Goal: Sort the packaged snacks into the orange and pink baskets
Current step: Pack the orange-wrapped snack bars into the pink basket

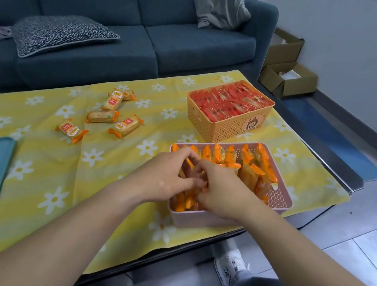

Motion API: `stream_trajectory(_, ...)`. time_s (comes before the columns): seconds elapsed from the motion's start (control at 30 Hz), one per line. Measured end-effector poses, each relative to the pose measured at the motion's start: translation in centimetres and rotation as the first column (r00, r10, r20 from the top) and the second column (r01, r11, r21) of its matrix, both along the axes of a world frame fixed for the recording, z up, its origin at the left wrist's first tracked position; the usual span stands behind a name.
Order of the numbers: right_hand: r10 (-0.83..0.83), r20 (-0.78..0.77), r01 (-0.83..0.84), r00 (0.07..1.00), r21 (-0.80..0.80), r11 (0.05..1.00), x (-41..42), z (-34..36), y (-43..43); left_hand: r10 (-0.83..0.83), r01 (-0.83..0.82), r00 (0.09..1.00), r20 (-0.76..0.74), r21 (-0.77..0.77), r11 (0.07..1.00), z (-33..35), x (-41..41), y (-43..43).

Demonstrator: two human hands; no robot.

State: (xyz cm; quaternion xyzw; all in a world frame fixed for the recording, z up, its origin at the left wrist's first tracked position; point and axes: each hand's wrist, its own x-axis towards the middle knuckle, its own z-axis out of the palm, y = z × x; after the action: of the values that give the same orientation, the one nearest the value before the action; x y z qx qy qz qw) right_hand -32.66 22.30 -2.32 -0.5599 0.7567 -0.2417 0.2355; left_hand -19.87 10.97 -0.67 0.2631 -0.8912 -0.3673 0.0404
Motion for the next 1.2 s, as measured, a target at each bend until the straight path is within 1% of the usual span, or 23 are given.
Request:
stream_trajectory(0.1,-0.038,-0.031,0.039,0.999,0.024,0.999,0.1,0.3,0.1,0.013,-0.007,0.997,0.071,-0.082,0.997,-0.5,-0.2,0.4)
stream_trajectory(0.2,-0.070,-0.164,0.079,0.984,0.051,0.996,-2.8,2.1,1.0,0.003,0.022,0.992,0.123,-0.198,0.980,-0.6,-0.5,0.5)
stream_trajectory(0.23,-0.062,-0.196,0.079,0.979,0.077,0.994,-4.1,2.6,1.7,-0.014,0.043,0.992,0.129,-0.230,0.972,-0.5,-0.5,0.5)
stream_trajectory(0.3,-0.010,-0.220,0.051,0.975,0.179,0.982,-6.1,2.9,2.9,-0.045,0.081,0.990,0.137,-0.271,0.959,-0.5,-0.4,0.5)
stream_trajectory(0.37,0.052,-0.227,0.019,0.973,0.301,0.953,-7.1,2.1,3.4,-0.059,0.100,0.987,0.149,-0.282,0.954,-0.5,-0.4,0.5)
stream_trajectory(0.47,0.097,-0.269,0.019,0.958,0.398,0.917,-7.1,0.5,2.9,-0.071,0.116,0.985,0.160,-0.288,0.951,-0.4,-0.6,0.5)
stream_trajectory(0.57,0.108,-0.299,0.033,0.948,0.429,0.903,-6.9,0.1,2.2,-0.076,0.122,0.983,0.168,-0.288,0.950,-0.2,-0.7,0.6)
stream_trajectory(0.67,0.170,-0.300,-0.006,0.939,0.479,0.878,-6.8,0.8,2.1,-0.076,0.126,0.981,0.176,-0.290,0.949,-0.2,-0.7,0.5)
stream_trajectory(0.73,0.166,-0.318,-0.008,0.934,0.445,0.896,-6.8,2.2,2.5,-0.081,0.129,0.981,0.173,-0.285,0.950,-0.3,-0.7,0.4)
stream_trajectory(0.77,0.140,-0.326,-0.001,0.935,0.392,0.920,-6.8,3.0,2.7,-0.080,0.126,0.982,0.169,-0.281,0.951,-0.3,-0.7,0.3)
stream_trajectory(0.8,0.098,-0.317,0.009,0.943,0.319,0.948,-6.7,3.8,2.9,-0.075,0.119,0.983,0.166,-0.277,0.954,-0.2,-0.7,0.2)
stream_trajectory(0.83,0.037,-0.275,0.032,0.961,0.240,0.970,-6.6,4.3,3.0,-0.071,0.114,0.984,0.161,-0.274,0.955,-0.2,-0.6,0.1)
stream_trajectory(0.9,-0.091,-0.086,0.102,0.992,0.126,0.987,-6.0,4.7,3.0,-0.061,0.100,0.987,0.150,-0.264,0.959,0.0,-0.5,-0.1)
stream_trajectory(0.93,-0.134,0.012,0.132,0.991,0.109,0.985,-5.6,4.5,3.0,-0.059,0.094,0.988,0.143,-0.254,0.963,0.1,-0.4,-0.1)
stream_trajectory(1.0,-0.190,0.146,0.173,0.971,0.124,0.977,-4.9,3.8,2.7,-0.060,0.093,0.988,0.140,-0.239,0.967,0.3,-0.1,-0.2)
stream_trajectory(1.07,-0.235,0.229,0.200,0.945,0.165,0.966,-4.5,3.1,2.4,-0.078,0.115,0.984,0.163,-0.234,0.965,0.5,0.2,-0.4)
stream_trajectory(1.13,-0.270,0.270,0.221,0.924,0.198,0.955,-4.2,2.7,2.3,-0.111,0.158,0.970,0.216,-0.213,0.964,0.7,0.7,-0.4)
stream_trajectory(1.2,-0.279,0.277,0.228,0.919,0.203,0.952,-3.9,2.4,2.3,-0.126,0.182,0.955,0.268,-0.195,0.964,0.6,1.1,-0.4)
